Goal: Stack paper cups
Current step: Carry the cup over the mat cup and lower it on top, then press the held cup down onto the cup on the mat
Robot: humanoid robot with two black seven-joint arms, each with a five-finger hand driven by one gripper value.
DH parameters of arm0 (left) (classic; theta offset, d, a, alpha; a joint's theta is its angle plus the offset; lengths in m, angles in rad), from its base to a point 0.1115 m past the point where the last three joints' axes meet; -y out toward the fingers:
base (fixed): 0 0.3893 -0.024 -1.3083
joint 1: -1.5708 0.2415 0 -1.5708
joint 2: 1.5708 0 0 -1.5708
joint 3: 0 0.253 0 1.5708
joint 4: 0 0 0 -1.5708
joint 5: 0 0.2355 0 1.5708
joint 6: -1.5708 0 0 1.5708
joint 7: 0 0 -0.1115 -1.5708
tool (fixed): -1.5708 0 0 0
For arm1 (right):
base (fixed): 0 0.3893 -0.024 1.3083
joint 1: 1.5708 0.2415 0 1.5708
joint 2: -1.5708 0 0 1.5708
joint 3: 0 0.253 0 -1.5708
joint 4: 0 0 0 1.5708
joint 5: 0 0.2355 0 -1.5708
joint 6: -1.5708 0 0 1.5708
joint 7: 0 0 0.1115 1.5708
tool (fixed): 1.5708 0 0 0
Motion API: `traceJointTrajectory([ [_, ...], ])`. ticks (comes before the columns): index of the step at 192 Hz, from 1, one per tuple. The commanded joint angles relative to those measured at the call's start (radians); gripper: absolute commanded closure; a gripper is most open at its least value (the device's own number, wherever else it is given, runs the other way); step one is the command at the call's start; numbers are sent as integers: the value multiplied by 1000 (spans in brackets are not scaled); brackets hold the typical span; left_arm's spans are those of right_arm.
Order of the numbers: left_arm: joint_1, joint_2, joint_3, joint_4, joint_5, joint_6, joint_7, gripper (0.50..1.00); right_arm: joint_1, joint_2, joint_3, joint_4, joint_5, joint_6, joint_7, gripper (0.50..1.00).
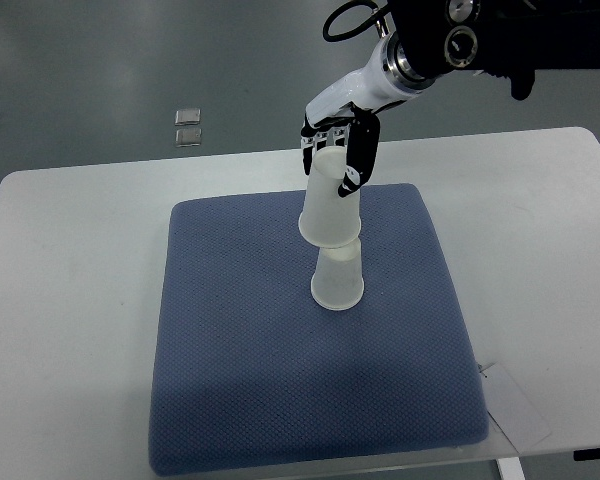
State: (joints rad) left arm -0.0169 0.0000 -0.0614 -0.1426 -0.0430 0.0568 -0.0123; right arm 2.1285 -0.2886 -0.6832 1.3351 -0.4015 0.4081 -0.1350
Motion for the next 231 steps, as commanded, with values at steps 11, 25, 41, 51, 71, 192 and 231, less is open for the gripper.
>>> traceJointTrajectory([
  [11,0,0,0,0,0,0,0,500,-13,0,-1,-1,1,-6,0,814],
  [25,0,0,0,0,0,0,0,500,-18,0,-1,-1,0,-12,0,812],
  [41,0,0,0,0,0,0,0,500,-25,0,-7,-1,0,-14,0,812],
  [51,0,0,0,0,0,0,0,500,-28,0,-7,-1,0,-17,0,812],
  [71,0,0,0,0,0,0,0,500,-28,-3,-7,3,0,-19,0,812],
  [192,0,0,0,0,0,0,0,500,-30,-38,-9,35,1,-22,0,803],
  [231,0,0,0,0,0,0,0,500,-39,-37,-9,35,1,-23,0,797],
])
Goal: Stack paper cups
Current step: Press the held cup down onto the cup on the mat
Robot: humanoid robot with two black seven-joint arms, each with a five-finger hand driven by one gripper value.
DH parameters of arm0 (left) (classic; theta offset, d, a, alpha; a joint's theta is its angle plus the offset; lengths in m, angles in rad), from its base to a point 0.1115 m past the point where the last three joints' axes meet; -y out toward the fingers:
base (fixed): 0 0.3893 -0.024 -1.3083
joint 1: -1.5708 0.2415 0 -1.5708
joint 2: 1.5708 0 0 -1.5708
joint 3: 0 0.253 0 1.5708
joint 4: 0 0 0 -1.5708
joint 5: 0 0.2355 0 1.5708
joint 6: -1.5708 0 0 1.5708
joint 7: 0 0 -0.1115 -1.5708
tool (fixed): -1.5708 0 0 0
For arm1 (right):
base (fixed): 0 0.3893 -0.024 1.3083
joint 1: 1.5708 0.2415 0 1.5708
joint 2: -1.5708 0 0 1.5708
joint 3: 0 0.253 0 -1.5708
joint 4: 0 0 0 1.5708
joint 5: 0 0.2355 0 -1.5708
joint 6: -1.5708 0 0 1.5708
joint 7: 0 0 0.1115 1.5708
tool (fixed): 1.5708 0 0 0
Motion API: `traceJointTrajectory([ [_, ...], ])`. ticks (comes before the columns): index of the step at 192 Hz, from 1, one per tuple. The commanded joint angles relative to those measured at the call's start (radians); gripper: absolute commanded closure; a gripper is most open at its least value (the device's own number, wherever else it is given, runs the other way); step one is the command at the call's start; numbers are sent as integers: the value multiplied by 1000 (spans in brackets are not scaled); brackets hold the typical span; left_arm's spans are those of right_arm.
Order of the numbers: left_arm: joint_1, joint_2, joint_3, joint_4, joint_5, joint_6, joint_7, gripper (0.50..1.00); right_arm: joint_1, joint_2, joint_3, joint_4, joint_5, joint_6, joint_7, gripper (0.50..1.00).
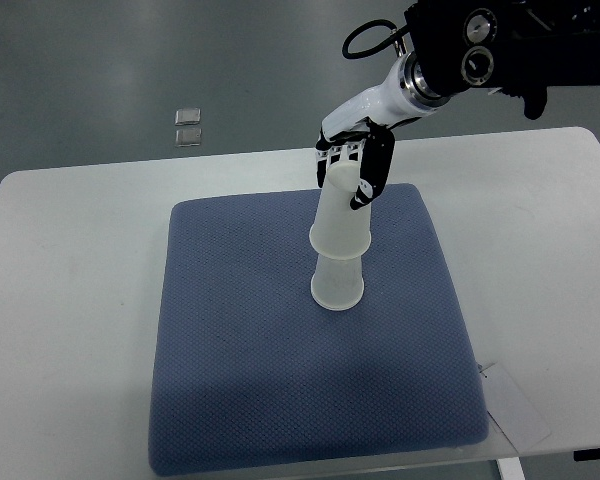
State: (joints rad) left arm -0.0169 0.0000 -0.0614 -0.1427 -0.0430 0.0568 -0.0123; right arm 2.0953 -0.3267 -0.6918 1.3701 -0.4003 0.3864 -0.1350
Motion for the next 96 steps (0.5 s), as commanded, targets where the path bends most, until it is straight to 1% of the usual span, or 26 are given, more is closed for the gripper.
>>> traceJointTrajectory([
  [1,0,0,0,0,0,0,0,500,-6,1,0,0,0,-1,0,797],
  [34,0,0,0,0,0,0,0,500,-12,1,0,0,0,-1,0,785],
  [96,0,0,0,0,0,0,0,500,-27,6,0,0,0,-23,0,785],
])
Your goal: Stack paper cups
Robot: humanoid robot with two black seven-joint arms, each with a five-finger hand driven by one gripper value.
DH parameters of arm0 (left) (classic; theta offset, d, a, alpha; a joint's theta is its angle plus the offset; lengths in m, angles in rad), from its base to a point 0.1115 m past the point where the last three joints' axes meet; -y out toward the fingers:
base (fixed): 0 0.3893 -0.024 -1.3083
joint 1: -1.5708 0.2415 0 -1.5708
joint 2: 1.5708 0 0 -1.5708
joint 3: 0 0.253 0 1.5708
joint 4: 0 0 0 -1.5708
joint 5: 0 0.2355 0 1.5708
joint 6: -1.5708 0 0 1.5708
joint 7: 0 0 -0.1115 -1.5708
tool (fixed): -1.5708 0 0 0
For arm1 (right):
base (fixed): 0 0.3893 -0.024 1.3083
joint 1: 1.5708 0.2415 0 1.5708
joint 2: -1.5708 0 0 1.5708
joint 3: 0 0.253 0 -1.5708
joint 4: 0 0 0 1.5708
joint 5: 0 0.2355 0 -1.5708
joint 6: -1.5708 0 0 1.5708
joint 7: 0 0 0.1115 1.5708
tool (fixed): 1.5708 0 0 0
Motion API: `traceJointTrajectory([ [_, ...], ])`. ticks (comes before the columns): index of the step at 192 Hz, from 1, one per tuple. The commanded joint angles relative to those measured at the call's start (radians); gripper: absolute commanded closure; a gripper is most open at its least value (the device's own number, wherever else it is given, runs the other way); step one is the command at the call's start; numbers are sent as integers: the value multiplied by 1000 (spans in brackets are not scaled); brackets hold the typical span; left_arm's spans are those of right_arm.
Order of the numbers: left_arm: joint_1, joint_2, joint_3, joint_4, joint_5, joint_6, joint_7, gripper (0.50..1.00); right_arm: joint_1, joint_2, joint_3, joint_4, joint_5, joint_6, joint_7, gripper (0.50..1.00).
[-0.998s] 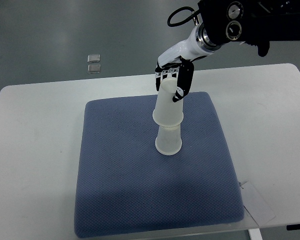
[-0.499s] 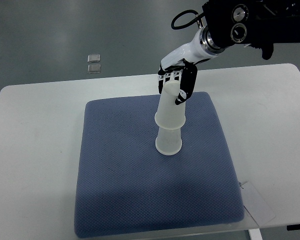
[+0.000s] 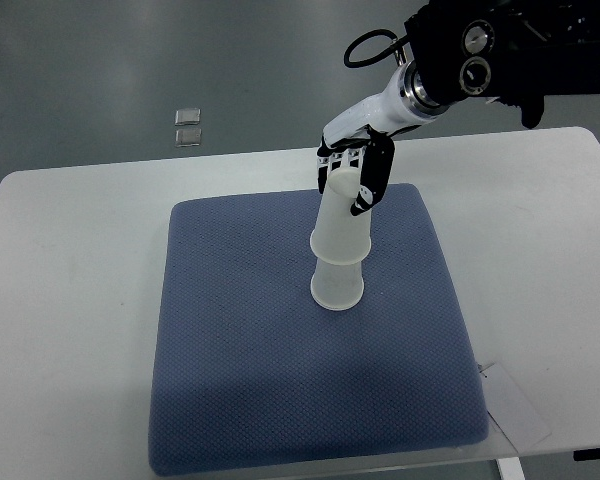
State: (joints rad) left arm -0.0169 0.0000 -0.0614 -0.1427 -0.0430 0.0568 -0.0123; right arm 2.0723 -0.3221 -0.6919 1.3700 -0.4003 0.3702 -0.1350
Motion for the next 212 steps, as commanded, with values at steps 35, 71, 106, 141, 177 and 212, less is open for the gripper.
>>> traceJointTrajectory([
  [35,0,0,0,0,0,0,0,500,-8,3,0,0,0,-13,0,781],
  [71,0,0,0,0,0,0,0,500,-9,-2,-9,0,0,-13,0,754],
  [106,0,0,0,0,0,0,0,500,-9,-3,-9,0,0,-13,2,730],
  [141,0,0,0,0,0,0,0,500,-9,-3,-9,0,0,-13,2,679],
  [177,0,0,0,0,0,0,0,500,-9,-5,-9,1,0,-11,2,668],
  [212,0,0,0,0,0,0,0,500,-8,-8,-9,1,0,-11,3,668],
])
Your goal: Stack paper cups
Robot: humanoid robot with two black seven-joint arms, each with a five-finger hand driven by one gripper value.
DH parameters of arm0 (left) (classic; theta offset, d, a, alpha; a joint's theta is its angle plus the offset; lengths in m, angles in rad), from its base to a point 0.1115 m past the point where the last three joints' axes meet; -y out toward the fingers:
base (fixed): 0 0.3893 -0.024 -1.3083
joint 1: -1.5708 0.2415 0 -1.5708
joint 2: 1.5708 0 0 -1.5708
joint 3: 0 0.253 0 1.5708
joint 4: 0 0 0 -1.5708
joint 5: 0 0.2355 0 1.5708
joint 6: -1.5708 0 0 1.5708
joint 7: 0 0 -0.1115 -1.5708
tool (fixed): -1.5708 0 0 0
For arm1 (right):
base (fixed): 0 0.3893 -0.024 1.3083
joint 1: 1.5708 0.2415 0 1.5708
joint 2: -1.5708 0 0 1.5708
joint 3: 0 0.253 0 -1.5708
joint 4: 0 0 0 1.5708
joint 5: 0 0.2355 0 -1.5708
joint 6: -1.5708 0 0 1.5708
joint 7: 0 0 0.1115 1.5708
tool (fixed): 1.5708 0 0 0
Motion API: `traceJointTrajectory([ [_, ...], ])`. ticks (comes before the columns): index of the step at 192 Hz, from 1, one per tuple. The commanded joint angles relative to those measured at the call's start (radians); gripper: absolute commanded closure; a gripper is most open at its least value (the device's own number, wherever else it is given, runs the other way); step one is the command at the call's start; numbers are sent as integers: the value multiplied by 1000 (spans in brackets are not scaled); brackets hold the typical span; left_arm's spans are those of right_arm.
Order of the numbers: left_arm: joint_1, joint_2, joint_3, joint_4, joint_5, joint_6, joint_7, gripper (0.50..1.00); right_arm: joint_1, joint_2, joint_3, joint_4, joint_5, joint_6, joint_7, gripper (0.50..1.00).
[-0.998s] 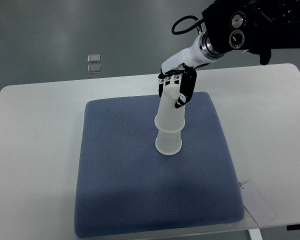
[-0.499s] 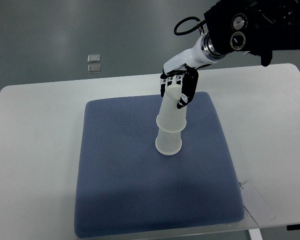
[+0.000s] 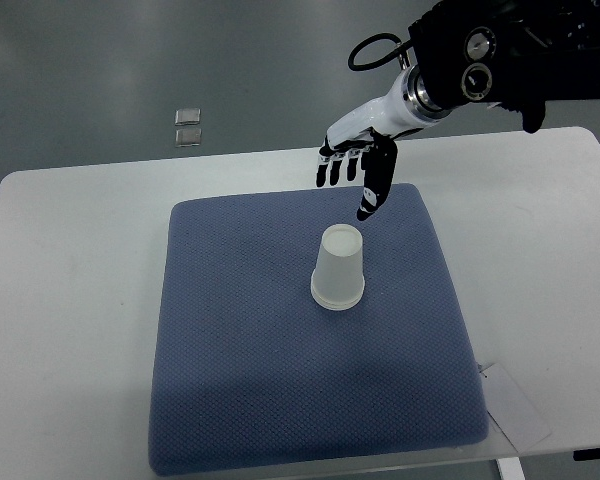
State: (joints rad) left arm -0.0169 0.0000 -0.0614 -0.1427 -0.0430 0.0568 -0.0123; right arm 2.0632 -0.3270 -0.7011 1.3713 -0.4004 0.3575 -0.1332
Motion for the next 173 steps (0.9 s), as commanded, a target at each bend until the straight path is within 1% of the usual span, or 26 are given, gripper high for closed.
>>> traceJointTrajectory([
  [1,0,0,0,0,0,0,0,500,2,-3,0,0,0,0,1,668],
  [45,0,0,0,0,0,0,0,500,-5,-33,11,-17,2,-6,6,666],
  [67,0,0,0,0,0,0,0,500,-52,-67,23,-58,9,-26,9,666],
  [79,0,0,0,0,0,0,0,500,-98,-92,74,-90,31,-41,10,666],
  [97,0,0,0,0,0,0,0,500,-213,-153,186,-135,89,-89,10,666],
  [115,0,0,0,0,0,0,0,500,-351,-198,321,-183,141,-161,15,666],
  [124,0,0,0,0,0,0,0,500,-442,-221,414,-210,170,-204,32,668],
  [126,0,0,0,0,0,0,0,500,-442,-221,414,-210,170,-204,32,668],
  [135,0,0,0,0,0,0,0,500,-532,-242,514,-227,195,-233,52,668],
  [159,0,0,0,0,0,0,0,500,-745,-257,776,-271,273,-285,110,666],
  [173,0,0,0,0,0,0,0,500,-854,-253,914,-308,339,-308,127,668],
])
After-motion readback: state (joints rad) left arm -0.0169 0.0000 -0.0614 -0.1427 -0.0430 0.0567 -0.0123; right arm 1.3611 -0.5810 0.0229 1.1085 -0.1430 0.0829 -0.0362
